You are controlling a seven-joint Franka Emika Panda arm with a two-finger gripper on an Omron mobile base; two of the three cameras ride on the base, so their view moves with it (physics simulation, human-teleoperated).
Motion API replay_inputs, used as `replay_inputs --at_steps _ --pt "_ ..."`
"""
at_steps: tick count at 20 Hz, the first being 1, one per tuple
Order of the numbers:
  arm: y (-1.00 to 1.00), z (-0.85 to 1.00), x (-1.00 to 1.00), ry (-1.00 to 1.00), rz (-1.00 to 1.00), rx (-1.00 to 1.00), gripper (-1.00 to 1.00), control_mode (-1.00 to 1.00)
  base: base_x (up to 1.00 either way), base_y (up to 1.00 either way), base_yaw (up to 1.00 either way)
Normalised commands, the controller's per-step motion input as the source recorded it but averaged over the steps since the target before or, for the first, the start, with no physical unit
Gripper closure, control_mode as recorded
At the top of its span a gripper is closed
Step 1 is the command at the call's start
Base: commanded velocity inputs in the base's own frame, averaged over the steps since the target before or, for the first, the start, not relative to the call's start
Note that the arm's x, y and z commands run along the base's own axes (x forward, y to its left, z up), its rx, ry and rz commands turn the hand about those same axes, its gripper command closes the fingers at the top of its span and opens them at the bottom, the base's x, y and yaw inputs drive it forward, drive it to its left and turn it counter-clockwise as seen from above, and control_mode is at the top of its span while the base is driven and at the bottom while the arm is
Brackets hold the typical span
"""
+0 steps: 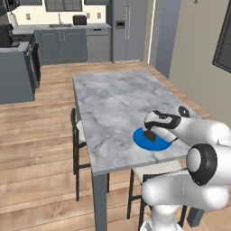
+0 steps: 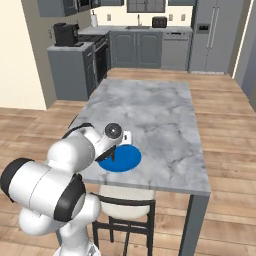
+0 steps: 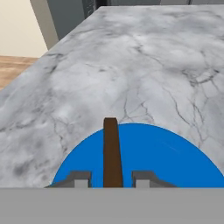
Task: Start the toaster. Once the lever pops up, take the bread to the plate on the dining counter.
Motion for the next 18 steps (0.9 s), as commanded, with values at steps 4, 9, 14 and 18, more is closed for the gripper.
replay_inputs --at_steps 4,9,14,18 --pt "0.0 0.0 0.0 0.0 0.0 0.0 -1.0 -1.0 0.0 0.0 0.0" --pt "0.0 0.0 0.0 0.0 0.0 0.0 -1.0 -1.0 0.0 0.0 0.0" --pt "0.0 0.04 0.0 -0.01 0.0 0.0 -1.0 -1.0 0.0 0.0 0.0" --pt "0.0 0.13 0.0 -0.02 0.0 0.0 -1.0 -1.0 0.0 0.0 0.0"
